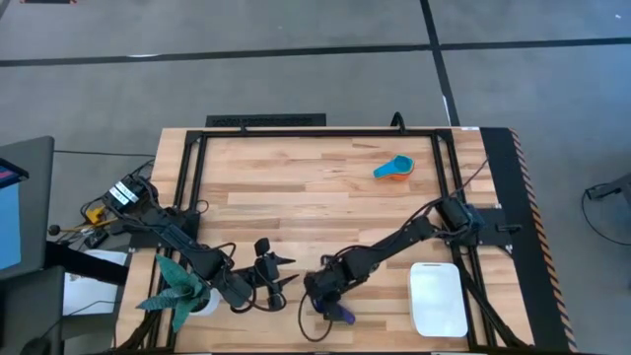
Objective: Nest measuring cups in basket
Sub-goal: Stack the dark blue measuring cup on the light blue measuring cup
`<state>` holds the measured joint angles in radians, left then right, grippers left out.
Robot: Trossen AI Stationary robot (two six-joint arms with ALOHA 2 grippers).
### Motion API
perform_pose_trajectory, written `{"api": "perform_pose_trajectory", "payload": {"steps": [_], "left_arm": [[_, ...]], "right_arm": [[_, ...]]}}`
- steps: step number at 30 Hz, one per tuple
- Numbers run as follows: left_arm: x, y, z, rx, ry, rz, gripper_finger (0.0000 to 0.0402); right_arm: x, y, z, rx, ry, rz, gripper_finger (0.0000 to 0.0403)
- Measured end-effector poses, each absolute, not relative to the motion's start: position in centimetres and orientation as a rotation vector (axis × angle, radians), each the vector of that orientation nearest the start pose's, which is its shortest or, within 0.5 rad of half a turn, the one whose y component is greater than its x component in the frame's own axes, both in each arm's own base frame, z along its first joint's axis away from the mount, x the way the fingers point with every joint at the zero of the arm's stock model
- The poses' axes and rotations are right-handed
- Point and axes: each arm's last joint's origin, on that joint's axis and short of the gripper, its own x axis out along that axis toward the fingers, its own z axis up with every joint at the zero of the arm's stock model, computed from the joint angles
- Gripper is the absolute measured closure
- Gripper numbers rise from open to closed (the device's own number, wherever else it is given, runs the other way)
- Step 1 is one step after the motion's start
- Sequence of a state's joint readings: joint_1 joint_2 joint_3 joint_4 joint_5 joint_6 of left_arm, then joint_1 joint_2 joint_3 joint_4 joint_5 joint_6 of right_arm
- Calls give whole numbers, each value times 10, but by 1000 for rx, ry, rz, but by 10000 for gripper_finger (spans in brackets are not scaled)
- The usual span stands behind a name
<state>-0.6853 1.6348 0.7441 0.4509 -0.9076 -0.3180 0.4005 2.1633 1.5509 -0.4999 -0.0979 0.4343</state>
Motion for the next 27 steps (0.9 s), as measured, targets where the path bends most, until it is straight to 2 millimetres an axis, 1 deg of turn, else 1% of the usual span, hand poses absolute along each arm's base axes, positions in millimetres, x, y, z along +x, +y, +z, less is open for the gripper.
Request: {"api": "perform_pose_trajectory", "payload": {"steps": [3,7,10,13,14,18,21,23,27], "left_arm": [[259,-180,178,7,258,298,230],[261,-176,177,23,263,326,230],[263,-171,176,14,273,342,230],[265,-167,175,11,281,356,230],[266,-166,174,10,285,361,230],[269,-162,173,-1,297,356,230],[270,-159,173,-7,300,367,230],[271,-156,173,-6,303,377,230],[274,-150,172,-5,311,395,230]], "right_arm": [[403,163,155,220,1214,63,376],[392,138,188,208,1195,-101,385],[378,111,211,252,1142,-208,392],[357,79,229,312,1072,-329,386],[346,67,235,339,1049,-376,383],[306,24,244,474,955,-566,382],[276,-4,246,579,856,-719,384],[256,-20,245,635,796,-823,381],[224,-44,240,735,674,-991,363]]}}
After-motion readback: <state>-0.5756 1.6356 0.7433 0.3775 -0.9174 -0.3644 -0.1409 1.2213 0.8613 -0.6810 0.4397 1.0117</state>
